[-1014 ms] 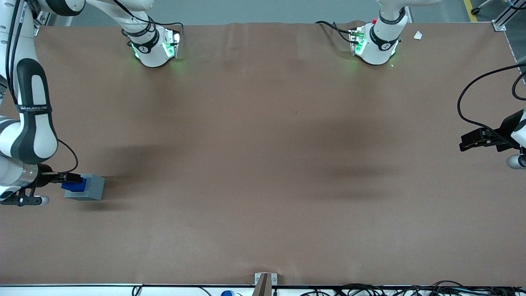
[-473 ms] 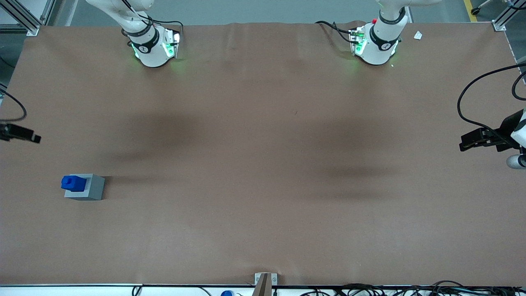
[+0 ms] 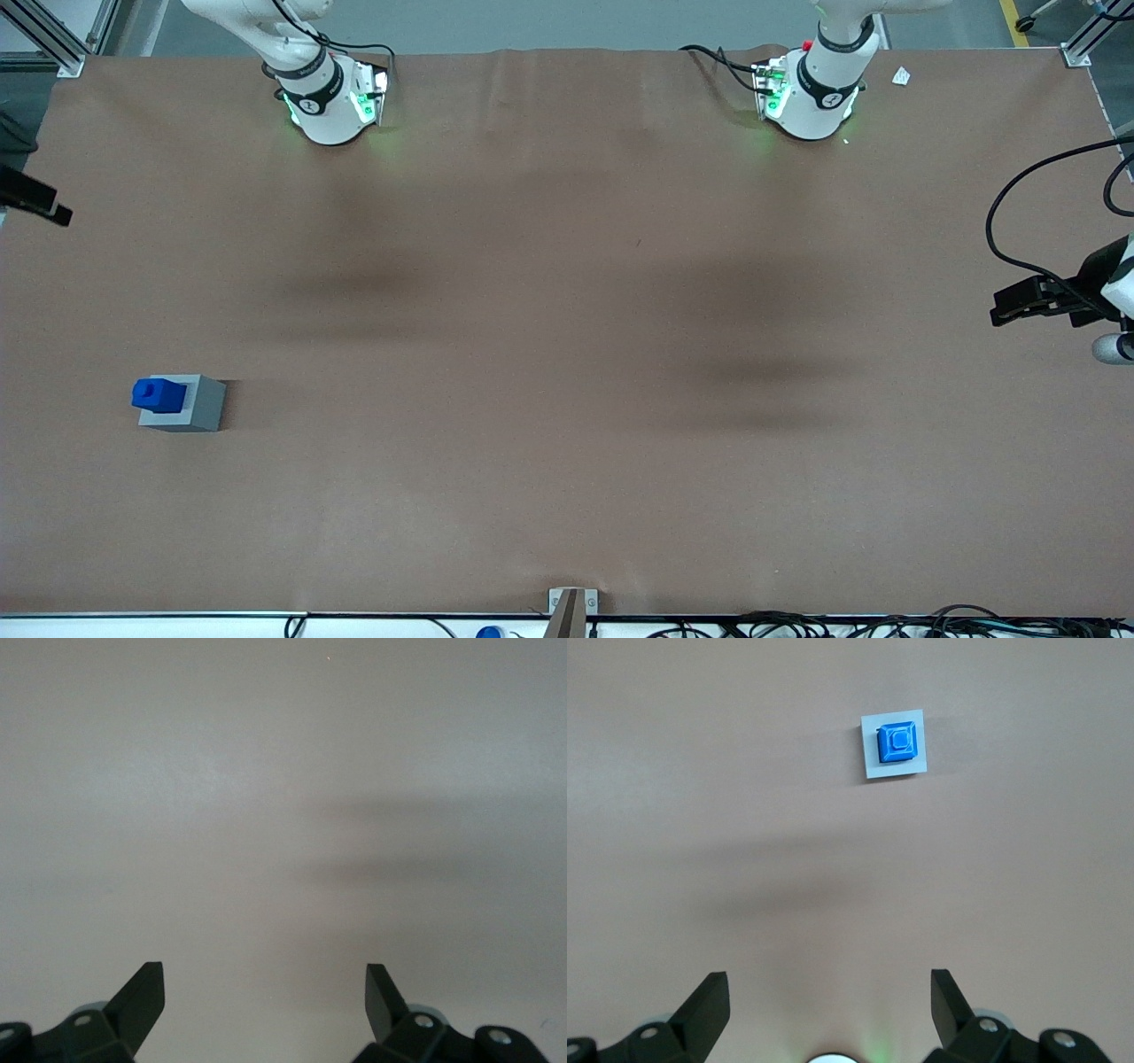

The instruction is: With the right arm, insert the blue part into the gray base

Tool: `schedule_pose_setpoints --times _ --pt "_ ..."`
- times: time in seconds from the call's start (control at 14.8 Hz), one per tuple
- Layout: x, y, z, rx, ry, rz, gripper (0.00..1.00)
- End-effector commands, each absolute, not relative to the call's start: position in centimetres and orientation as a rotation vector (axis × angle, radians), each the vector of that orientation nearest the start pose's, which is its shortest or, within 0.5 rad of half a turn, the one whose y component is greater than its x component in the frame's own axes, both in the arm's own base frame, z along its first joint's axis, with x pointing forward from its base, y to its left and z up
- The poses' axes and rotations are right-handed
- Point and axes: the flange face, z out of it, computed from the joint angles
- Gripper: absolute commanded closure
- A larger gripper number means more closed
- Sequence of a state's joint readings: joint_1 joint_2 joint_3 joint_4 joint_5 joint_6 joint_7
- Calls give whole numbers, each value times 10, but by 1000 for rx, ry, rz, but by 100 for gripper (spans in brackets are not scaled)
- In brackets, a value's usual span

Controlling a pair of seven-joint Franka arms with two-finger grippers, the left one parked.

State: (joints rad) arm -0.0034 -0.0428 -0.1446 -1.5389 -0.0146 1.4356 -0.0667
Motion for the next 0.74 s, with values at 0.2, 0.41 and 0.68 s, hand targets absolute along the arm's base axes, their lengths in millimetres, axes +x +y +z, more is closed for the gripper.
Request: schedule_pose_setpoints --times 0.2,0.41,0.68 --pt "480 -52 659 -3145 72 35 0" --pt "479 -41 662 -3144 36 27 0" --pt "479 -39 669 -3118 30 8 0"
